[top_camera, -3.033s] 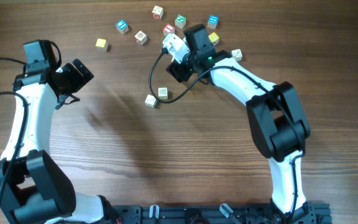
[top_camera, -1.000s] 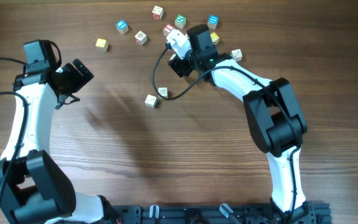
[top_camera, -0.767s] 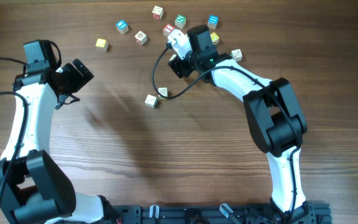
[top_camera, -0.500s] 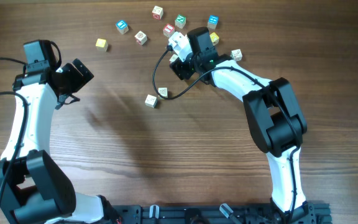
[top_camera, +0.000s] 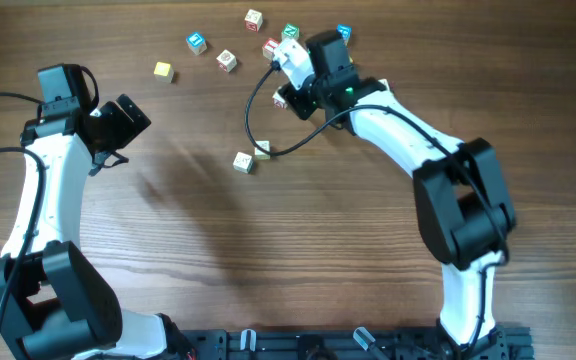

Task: Form a circle
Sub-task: 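Lift the 1 block and carry it toward the center group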

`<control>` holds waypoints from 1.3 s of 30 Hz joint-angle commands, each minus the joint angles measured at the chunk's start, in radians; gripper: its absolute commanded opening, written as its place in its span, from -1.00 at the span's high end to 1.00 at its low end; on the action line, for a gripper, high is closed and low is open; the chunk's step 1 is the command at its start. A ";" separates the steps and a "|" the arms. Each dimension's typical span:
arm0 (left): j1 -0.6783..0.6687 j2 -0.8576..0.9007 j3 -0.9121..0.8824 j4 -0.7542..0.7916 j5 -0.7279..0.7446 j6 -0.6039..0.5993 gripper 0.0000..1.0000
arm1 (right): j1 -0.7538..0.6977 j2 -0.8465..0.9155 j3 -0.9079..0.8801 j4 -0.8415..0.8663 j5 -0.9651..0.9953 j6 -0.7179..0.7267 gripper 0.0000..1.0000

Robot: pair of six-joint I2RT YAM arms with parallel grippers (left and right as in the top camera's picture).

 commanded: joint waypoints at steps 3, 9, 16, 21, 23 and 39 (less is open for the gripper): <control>0.002 0.004 -0.005 0.000 0.001 -0.016 -1.00 | 0.000 -0.045 -0.008 -0.035 -0.082 -0.003 -0.34; 0.002 0.004 -0.005 0.000 0.001 -0.016 -1.00 | 0.000 0.046 -0.009 0.004 -0.049 -0.037 -1.00; 0.002 0.004 -0.005 0.000 0.001 -0.016 -1.00 | 0.000 0.145 -0.009 0.078 -0.049 -0.035 -0.97; 0.002 0.004 -0.005 0.000 0.001 -0.016 -1.00 | 0.000 0.175 -0.009 0.093 -0.042 -0.037 -0.87; 0.002 0.004 -0.005 0.000 0.001 -0.016 -1.00 | 0.000 0.185 -0.009 0.097 -0.033 -0.036 -0.71; 0.002 0.004 -0.005 0.000 0.001 -0.016 -1.00 | 0.000 0.202 -0.009 0.108 -0.033 -0.025 -0.22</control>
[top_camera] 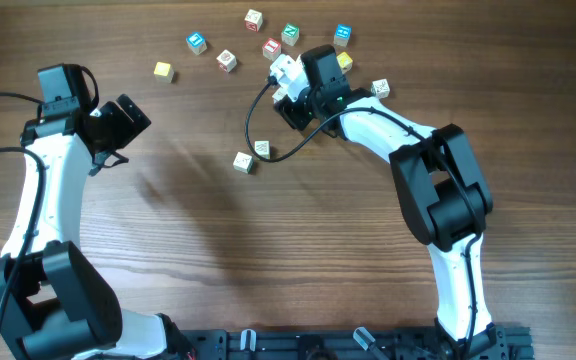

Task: Form a circle
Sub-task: 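Lift the 1 block and carry it toward the center group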

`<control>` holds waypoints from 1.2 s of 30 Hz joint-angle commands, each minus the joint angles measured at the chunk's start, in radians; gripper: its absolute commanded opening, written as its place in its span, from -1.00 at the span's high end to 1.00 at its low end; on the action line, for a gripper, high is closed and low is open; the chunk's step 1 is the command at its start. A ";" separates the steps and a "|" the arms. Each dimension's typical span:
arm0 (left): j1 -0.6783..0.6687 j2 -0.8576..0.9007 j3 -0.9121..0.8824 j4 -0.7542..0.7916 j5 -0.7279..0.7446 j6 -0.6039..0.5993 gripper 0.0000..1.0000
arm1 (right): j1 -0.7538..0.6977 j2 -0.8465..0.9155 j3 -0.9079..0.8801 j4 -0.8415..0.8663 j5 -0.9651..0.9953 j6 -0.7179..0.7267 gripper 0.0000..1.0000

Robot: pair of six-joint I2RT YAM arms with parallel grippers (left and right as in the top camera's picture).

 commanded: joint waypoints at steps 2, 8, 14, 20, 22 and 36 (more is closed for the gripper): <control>0.002 0.004 -0.005 0.000 0.001 -0.016 -1.00 | 0.000 0.047 -0.008 0.003 -0.001 0.002 -0.15; 0.002 0.004 -0.005 0.000 0.001 -0.016 -1.00 | 0.000 0.036 -0.008 0.041 -0.001 0.055 0.19; 0.002 0.004 -0.005 0.000 0.001 -0.016 -1.00 | 0.000 -0.040 -0.008 0.027 -0.001 0.055 0.48; 0.002 0.004 -0.005 0.000 0.001 -0.016 -1.00 | 0.000 -0.114 -0.008 -0.037 -0.002 0.054 0.48; 0.002 0.004 -0.005 0.000 0.001 -0.016 -1.00 | 0.000 -0.133 -0.008 -0.067 -0.002 0.053 0.48; 0.002 0.004 -0.005 0.000 0.001 -0.016 -1.00 | 0.041 -0.149 -0.008 -0.540 -0.154 0.051 0.46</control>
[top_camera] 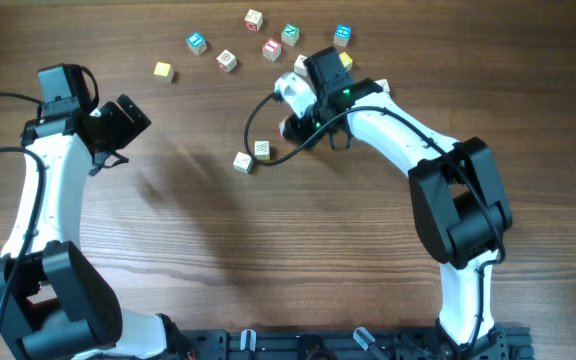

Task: Form a circle
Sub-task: 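Lift the 1 block and carry it toward the center group, then lower the 1 block beside the M and fish blocks and release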

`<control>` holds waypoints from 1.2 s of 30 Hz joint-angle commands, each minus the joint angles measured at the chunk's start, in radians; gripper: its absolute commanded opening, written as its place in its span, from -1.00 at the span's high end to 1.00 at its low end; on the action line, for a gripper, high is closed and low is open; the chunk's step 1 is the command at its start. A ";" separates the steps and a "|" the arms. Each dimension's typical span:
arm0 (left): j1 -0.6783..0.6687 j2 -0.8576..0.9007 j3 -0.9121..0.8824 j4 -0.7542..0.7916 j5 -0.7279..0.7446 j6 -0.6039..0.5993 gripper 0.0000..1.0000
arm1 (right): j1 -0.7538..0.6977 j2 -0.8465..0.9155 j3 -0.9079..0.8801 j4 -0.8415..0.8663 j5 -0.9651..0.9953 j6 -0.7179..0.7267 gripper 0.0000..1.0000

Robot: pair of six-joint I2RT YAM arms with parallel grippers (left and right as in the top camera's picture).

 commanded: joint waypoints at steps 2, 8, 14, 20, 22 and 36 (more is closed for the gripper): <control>0.002 0.004 -0.005 0.000 0.001 -0.016 -1.00 | 0.033 -0.016 -0.008 -0.126 -0.044 0.006 0.53; 0.002 0.004 -0.005 0.000 0.001 -0.016 -1.00 | 0.064 -0.016 -0.008 -0.211 -0.044 0.084 0.57; 0.002 0.004 -0.005 0.000 0.001 -0.016 -1.00 | 0.098 -0.016 -0.008 -0.221 -0.002 0.140 0.55; 0.002 0.004 -0.005 0.000 0.001 -0.016 -1.00 | 0.135 -0.016 -0.008 -0.220 0.029 0.072 0.53; 0.002 0.004 -0.005 0.000 0.001 -0.016 -1.00 | 0.143 -0.016 -0.008 -0.221 0.063 0.049 0.48; 0.002 0.004 -0.005 0.000 0.001 -0.016 -1.00 | 0.144 -0.015 -0.015 -0.130 0.153 -0.052 0.57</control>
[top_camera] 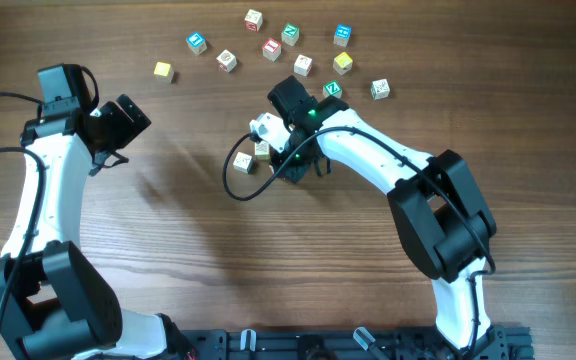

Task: Form a circle
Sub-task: 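Lower the 1 block beside the M and fish blocks and release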

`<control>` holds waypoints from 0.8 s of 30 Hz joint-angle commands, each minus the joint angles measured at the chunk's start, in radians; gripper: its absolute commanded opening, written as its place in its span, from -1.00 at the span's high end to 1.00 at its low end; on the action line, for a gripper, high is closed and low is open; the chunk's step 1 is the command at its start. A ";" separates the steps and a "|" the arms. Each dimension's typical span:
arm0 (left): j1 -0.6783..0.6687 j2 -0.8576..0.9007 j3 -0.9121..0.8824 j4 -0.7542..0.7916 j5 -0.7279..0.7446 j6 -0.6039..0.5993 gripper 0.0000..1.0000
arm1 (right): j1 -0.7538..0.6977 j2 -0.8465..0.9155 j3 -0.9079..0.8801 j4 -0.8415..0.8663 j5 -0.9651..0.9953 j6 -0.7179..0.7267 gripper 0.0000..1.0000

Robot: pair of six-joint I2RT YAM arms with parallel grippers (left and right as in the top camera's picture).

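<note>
Several small lettered cubes lie along the far side of the table in a loose arc, from a yellow cube point(163, 70) at the left to a white-green cube point(379, 89) at the right. Two pale cubes point(262, 149) point(243, 162) lie apart, nearer the middle. My right gripper point(293, 168) points down just right of those two; its fingers are dark and foreshortened, so whether they hold anything is hidden. My left gripper point(109, 160) hangs open at the far left, away from all cubes.
The right arm's black cable point(236, 180) loops over the table just below the two pale cubes. The arm bases and a black rail point(348, 345) run along the near edge.
My right gripper has moved down and left, from beside the arc of cubes to just right of the two pale cubes. A white cube and a green cube now show where the arm was.
My right gripper first stood among the far cubes, covering some. It then sat lower, with a white-green and a yellow cube showing on its right. Later it was below the arc, and now it is beside the two pale cubes. The left arm never moved.
</note>
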 commanded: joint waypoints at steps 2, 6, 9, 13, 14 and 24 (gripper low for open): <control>0.002 0.004 -0.005 0.000 0.001 -0.016 -1.00 | -0.002 -0.002 -0.023 0.055 0.045 -0.026 0.57; 0.002 0.004 -0.005 0.000 0.001 -0.016 -1.00 | -0.002 -0.002 -0.044 0.054 0.071 -0.018 0.58; 0.002 0.004 -0.005 0.000 0.001 -0.016 -1.00 | -0.002 -0.002 -0.065 0.053 0.071 0.058 0.54; 0.002 0.004 -0.005 0.000 0.001 -0.016 -1.00 | -0.002 -0.002 -0.079 0.058 0.063 0.094 0.48; 0.002 0.004 -0.005 0.000 0.001 -0.016 -1.00 | -0.002 -0.002 -0.079 0.058 0.063 0.115 0.48; 0.002 0.004 -0.005 0.000 0.001 -0.016 -1.00 | -0.002 -0.002 -0.079 0.053 0.063 0.140 0.43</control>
